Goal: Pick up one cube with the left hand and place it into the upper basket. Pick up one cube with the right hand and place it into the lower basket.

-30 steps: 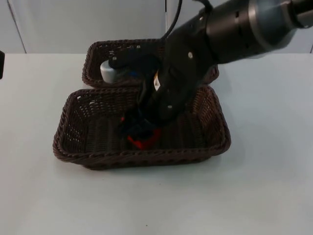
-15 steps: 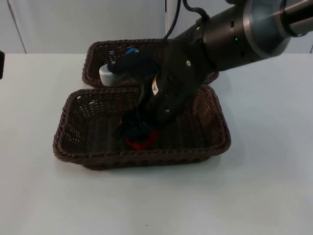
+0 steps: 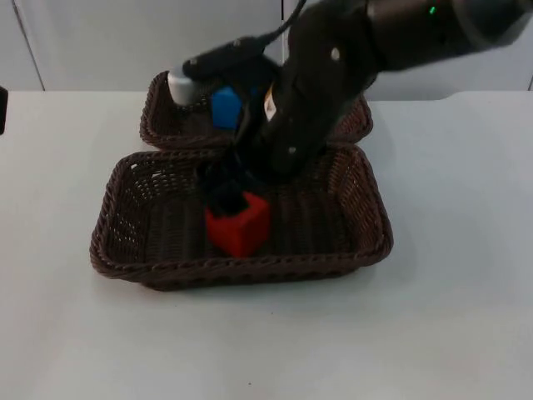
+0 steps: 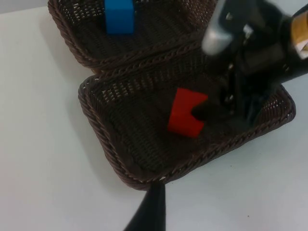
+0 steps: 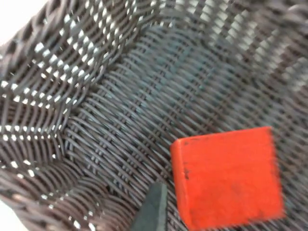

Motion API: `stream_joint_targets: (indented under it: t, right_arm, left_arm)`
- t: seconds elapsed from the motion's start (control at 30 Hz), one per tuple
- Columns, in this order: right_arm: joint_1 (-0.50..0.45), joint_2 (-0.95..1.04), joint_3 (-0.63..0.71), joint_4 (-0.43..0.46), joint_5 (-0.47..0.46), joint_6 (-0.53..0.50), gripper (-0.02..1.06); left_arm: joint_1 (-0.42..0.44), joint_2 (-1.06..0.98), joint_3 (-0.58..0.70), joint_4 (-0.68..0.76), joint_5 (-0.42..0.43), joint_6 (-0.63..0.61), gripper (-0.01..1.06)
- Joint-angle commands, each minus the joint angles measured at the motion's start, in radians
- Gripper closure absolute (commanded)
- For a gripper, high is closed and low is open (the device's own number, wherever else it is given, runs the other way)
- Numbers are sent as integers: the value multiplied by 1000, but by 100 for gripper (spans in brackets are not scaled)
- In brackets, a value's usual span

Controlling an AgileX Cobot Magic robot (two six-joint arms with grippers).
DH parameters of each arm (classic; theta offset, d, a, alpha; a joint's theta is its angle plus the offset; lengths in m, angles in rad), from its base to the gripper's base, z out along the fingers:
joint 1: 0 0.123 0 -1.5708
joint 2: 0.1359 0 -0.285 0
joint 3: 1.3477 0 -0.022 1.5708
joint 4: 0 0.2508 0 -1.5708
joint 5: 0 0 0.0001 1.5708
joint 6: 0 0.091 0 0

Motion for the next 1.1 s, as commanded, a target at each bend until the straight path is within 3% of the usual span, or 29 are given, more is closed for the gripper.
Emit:
stream_joint_targets:
  t: [0.0, 0.13, 0.33, 0.8, 1.07]
  right_arm:
    - [0, -50, -7, -7, 40, -6, 26]
    - [1, -131, -7, -7, 128, -6, 26]
    - [3, -226, -7, -3, 189, -6, 26]
    - [3, -300, -7, -1, 212, 3, 26]
    - [3, -304, -7, 1, 274, 3, 26]
  left_arm:
    - [-1, -7, 5, 4, -10, -1, 20]
    - [-1, -7, 5, 4, -10, -1, 20]
    - [-1, -7, 5, 4, -10, -1, 20]
    - [-1, -7, 5, 4, -10, -1, 20]
    - [-1, -7, 5, 15, -10, -1, 20]
